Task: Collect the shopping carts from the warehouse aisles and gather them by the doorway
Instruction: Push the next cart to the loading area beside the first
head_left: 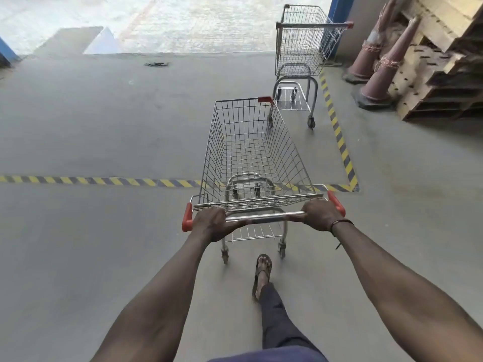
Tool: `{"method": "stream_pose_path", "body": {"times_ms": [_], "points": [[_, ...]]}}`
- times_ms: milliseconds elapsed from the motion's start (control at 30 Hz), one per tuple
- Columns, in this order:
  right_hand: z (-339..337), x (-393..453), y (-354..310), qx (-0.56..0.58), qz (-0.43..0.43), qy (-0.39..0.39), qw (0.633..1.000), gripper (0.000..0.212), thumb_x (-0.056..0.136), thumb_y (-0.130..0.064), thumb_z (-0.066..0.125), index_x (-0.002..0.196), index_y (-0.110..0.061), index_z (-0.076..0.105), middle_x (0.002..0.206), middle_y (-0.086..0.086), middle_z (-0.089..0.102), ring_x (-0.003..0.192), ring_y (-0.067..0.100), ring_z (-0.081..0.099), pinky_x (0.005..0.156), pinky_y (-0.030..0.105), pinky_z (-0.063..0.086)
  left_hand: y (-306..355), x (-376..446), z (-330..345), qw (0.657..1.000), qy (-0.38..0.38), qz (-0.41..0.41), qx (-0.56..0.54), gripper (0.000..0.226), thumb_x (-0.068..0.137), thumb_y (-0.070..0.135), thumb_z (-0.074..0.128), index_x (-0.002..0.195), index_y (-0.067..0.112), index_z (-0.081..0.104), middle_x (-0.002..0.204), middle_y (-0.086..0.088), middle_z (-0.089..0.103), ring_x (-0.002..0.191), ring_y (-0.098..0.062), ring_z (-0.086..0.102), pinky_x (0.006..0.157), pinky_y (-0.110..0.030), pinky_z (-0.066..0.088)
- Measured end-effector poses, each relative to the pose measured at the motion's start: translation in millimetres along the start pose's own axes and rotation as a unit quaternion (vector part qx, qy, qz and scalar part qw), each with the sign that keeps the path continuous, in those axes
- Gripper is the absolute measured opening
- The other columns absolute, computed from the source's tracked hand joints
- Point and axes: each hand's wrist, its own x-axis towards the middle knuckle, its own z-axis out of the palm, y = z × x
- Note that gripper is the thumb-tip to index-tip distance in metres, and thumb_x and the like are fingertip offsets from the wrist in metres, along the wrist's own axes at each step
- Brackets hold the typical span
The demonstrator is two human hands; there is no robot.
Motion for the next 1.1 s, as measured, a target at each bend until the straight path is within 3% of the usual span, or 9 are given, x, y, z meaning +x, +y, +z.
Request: {"method": "stream_pose_path", "body": {"times_ms": [33, 167, 367, 467, 567, 667, 867, 967, 1100], "points": [[-10, 26, 4, 0.0, -0.004, 0.001, 1.0, 0.129, 0.048, -0.116, -0.01, 0.064, -0.013, 0.067, 0.064, -0.001, 0.06, 0.065, 0.018, 0.06, 0.09, 0.045, 0.051, -7, 25, -7, 1.0, 0.001, -0.006, 0.003, 0.098, 0.073, 0.107, 0.023, 0.062, 0.015, 0.057, 0.067, -0.001, 0.062, 0.065, -0.022, 0.061, 0.06, -0.035, 0.045], [-49, 129, 22, -0.017, 0.006, -0.004, 1.0, 0.124, 0.055, -0.115, -0.009, 0.065, -0.018, 0.068, 0.071, -0.005, 0.064, 0.067, 0.008, 0.054, 0.12, 0.058, 0.029, -29, 122, -37, 1.0, -0.004, -0.021, 0.01, 0.095, 0.075, 0.106, 0.024, 0.062, 0.017, 0.056, 0.067, -0.001, 0.062, 0.063, -0.02, 0.06, 0.059, -0.033, 0.04], [-110, 267, 39, -0.019, 0.001, -0.032, 0.999, 0.135, 0.043, -0.115, -0.014, 0.075, -0.017, 0.072, 0.074, -0.004, 0.061, 0.076, 0.019, 0.059, 0.117, 0.056, 0.038, -61, 252, -81, 0.999, -0.011, -0.033, 0.008, 0.094, 0.079, 0.103, 0.027, 0.064, 0.015, 0.058, 0.068, -0.001, 0.057, 0.068, -0.023, 0.06, 0.061, -0.035, 0.041], [-137, 329, 41, -0.027, 0.003, -0.026, 0.999, 0.13, 0.05, -0.115, -0.011, 0.072, -0.017, 0.073, 0.073, -0.003, 0.066, 0.075, 0.017, 0.062, 0.123, 0.056, 0.028, -81, 313, -101, 0.999, -0.015, -0.038, 0.002, 0.091, 0.079, 0.102, 0.029, 0.065, 0.016, 0.056, 0.068, 0.0, 0.056, 0.07, -0.024, 0.06, 0.064, -0.036, 0.044], [-162, 394, 44, -0.037, -0.001, -0.028, 0.999, 0.123, 0.06, -0.112, -0.003, 0.074, -0.017, 0.073, 0.074, -0.003, 0.067, 0.075, 0.017, 0.064, 0.121, 0.056, 0.033, -105, 379, -120, 0.999, -0.005, -0.039, 0.009, 0.09, 0.078, 0.103, 0.028, 0.064, 0.018, 0.055, 0.067, 0.002, 0.054, 0.071, -0.026, 0.059, 0.065, -0.037, 0.045], [-188, 458, 46, -0.055, 0.003, -0.024, 0.998, 0.106, 0.074, -0.106, 0.01, 0.069, -0.019, 0.068, 0.073, -0.005, 0.065, 0.074, 0.012, 0.061, 0.128, 0.057, 0.009, -131, 447, -137, 0.999, 0.007, -0.027, 0.025, 0.094, 0.078, 0.104, 0.025, 0.065, 0.017, 0.058, 0.067, 0.002, 0.055, 0.069, -0.025, 0.059, 0.064, -0.036, 0.044], [-237, 595, 48, -0.027, -0.005, -0.025, 0.999, 0.104, 0.068, -0.105, 0.007, 0.065, -0.016, 0.06, 0.068, 0.0, 0.062, 0.064, 0.014, 0.056, 0.099, 0.048, 0.043, -188, 585, -183, 0.999, 0.003, -0.015, 0.029, 0.095, 0.078, 0.104, 0.024, 0.066, 0.017, 0.059, 0.066, 0.003, 0.054, 0.066, -0.022, 0.058, 0.061, -0.034, 0.042], [-263, 656, 46, -0.008, -0.003, -0.02, 1.0, 0.101, 0.065, -0.105, 0.008, 0.062, -0.016, 0.055, 0.067, 0.001, 0.06, 0.061, 0.016, 0.053, 0.075, 0.039, 0.043, -214, 648, -208, 1.0, -0.001, -0.008, 0.024, 0.095, 0.079, 0.103, 0.028, 0.059, 0.014, 0.055, 0.062, 0.001, 0.057, 0.058, -0.019, 0.055, 0.053, -0.033, 0.036], [-295, 729, 42, 0.009, 0.014, -0.011, 1.0, 0.101, 0.064, -0.105, 0.01, 0.064, -0.016, 0.056, 0.07, 0.002, 0.06, 0.07, 0.023, 0.059, 0.077, 0.038, 0.037, -248, 726, -237, 1.0, 0.006, 0.003, 0.008, 0.092, 0.078, 0.103, 0.032, 0.053, 0.015, 0.047, 0.054, -0.001, 0.055, 0.051, -0.019, 0.054, 0.048, -0.032, 0.03]]}}
